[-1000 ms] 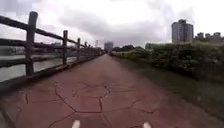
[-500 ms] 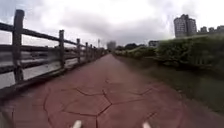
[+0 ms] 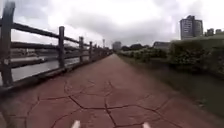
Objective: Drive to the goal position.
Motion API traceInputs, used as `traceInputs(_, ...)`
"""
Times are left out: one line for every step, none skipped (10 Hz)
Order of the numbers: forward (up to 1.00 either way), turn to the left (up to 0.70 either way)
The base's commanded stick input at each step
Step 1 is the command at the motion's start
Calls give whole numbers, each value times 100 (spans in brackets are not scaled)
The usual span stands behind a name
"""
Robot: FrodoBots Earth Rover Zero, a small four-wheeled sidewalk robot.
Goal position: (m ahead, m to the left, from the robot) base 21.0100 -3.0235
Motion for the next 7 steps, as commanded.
traceInputs(85, 4)
traceInputs(85, 0)
traceInputs(85, -20)
traceInputs(85, -24)
traceInputs(85, -24)
traceInputs(85, -24)
traceInputs(85, -24)
